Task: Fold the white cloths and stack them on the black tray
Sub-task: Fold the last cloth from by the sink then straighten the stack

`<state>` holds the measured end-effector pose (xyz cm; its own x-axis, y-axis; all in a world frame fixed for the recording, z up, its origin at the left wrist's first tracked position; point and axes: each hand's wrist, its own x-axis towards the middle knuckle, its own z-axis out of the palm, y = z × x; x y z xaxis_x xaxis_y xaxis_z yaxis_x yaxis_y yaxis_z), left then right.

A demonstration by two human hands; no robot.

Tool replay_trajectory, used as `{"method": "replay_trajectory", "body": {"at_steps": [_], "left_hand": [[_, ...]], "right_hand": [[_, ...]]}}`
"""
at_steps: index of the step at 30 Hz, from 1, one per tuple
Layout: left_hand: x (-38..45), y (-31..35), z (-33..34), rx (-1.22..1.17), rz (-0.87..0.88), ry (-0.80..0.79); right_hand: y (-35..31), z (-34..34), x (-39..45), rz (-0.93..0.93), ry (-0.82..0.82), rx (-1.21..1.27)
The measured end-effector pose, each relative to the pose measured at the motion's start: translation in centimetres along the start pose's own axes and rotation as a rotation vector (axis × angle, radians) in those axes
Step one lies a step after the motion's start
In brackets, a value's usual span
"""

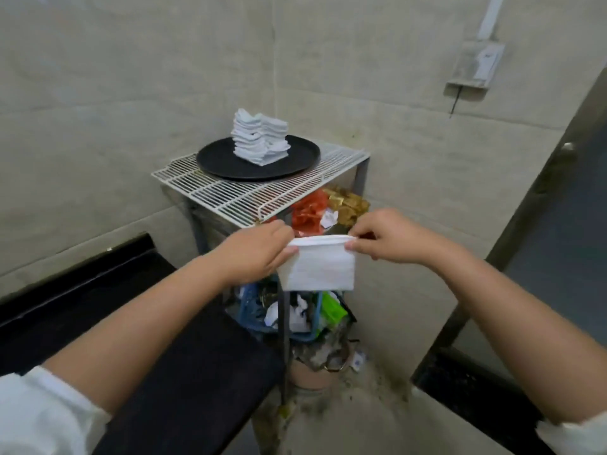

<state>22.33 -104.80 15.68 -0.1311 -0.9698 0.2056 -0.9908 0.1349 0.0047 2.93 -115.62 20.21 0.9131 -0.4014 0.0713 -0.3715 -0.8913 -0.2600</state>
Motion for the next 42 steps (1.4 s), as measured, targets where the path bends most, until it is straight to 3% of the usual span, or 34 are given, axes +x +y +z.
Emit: {"method": "replay_trajectory", "body": {"at_steps": [6,11,14,19,21,23,27,29,31,35,42], "left_hand": [[11.6,-6.3,-4.8,-0.172,-0.198,0.318],[19.7,-11.0,-6.0,-0.370,-0.501,0.316],[24.1,-14.4,-6.4,-0.425,-0.610,0.401],[30.7,-19.3,-8.7,-0.016,-0.777,0.590],[32.4,-21.0,-8.6,0.040,-0.835,0.624],[33.3,-22.4,-7.4,0.014,-0.878,0.590],[33.3,-24.1,-3.4,-0.029,-1.022,0.283],[32.8,-24.3,-2.2,-0.039,-1.069,0.230],[32.6,-24.3,-1.6,-0.040,-1.093,0.227],[32.5,-24.5,-1.3,-0.054,-1.097,0.194],[33.2,-26.1,-1.3,-0.260,-1.335,0.419]], "right_hand": [[8.0,-6.3,11.6,0.079,0.186,0.314],[13.3,-8.7,21.7,0.123,0.230,0.581],[15.8,-10.4,27.9,0.081,0.217,0.669],[18.9,-13.1,38.4,-0.110,0.298,0.777],[19.7,-13.4,42.1,-0.142,0.307,0.826],[20.6,-12.6,45.4,-0.136,0.244,0.828],[21.9,-8.1,48.9,-0.114,0.017,0.683],[22.3,-6.2,49.3,-0.119,-0.100,0.567],[22.6,-5.0,49.7,-0.157,-0.173,0.545],[22.5,-4.3,50.1,-0.168,-0.152,0.581],[22.6,-3.8,50.4,-0.091,-0.135,0.752]]}}
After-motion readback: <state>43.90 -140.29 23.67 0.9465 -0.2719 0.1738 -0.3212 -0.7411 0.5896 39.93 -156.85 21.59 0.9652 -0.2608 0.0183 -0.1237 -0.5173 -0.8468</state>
